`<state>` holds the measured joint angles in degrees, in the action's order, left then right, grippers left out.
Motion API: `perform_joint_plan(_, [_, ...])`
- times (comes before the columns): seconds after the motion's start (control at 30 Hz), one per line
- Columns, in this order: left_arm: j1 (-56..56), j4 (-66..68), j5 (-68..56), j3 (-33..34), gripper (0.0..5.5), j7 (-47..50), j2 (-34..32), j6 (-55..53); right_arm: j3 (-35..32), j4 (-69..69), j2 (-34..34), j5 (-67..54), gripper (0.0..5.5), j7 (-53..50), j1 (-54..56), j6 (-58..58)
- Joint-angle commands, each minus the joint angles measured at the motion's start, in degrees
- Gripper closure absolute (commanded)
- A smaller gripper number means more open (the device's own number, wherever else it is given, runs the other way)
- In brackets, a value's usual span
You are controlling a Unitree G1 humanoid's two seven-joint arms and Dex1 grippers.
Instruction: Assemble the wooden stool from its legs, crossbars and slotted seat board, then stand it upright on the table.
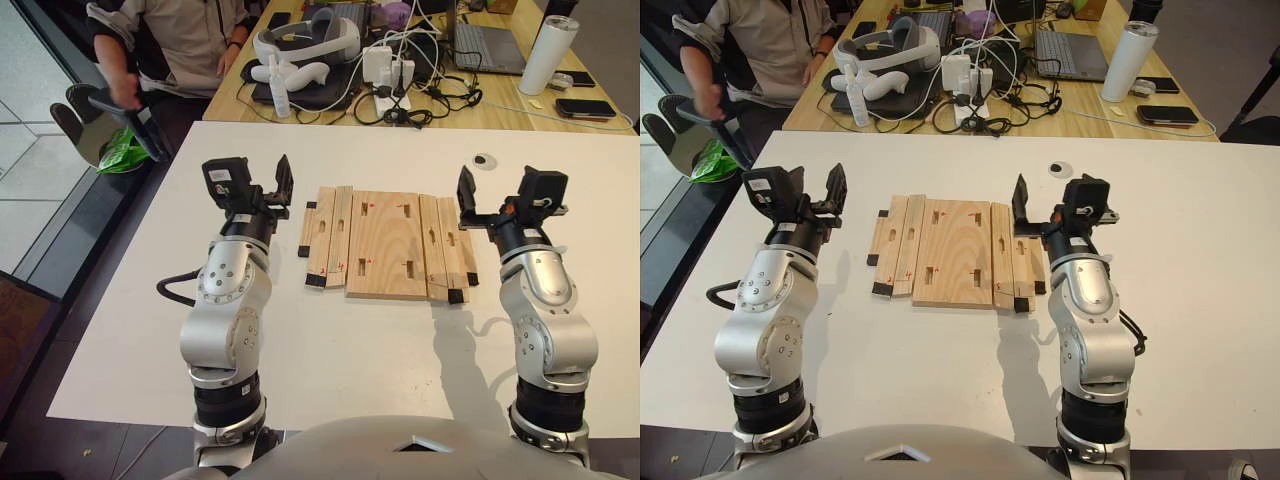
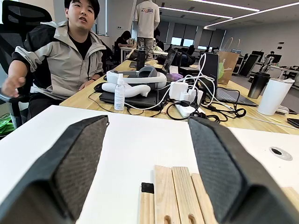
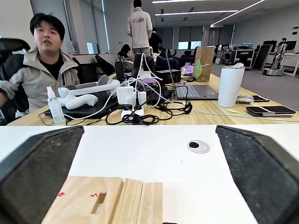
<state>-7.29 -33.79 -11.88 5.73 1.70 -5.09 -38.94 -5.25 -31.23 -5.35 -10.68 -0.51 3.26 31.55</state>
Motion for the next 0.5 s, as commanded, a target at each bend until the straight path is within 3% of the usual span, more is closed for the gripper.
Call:
perform_joint_plan(0.03, [-0.6,3.8,-1.6,4.1,2.30,-4.6,-6.1,-3.1,-5.6,2.8,-2.3,-4.2,0.12,4.2,1.4,-3.3])
perform_joint_plan(0.27, [-2.3,11.8,-1.9,2.8,2.30,-10.4,-12.8,-9.9,-11.1,10.1,-6.6,-5.6,0.12,7.4,0.8,-5.4])
perform_joint_plan(0.5, [-17.3,35.8,3.0,-3.2,2.30,-14.1,-15.6,-6.7,-12.6,19.5,-5.2,-4.6,0.12,4.3,5.6,-10.9])
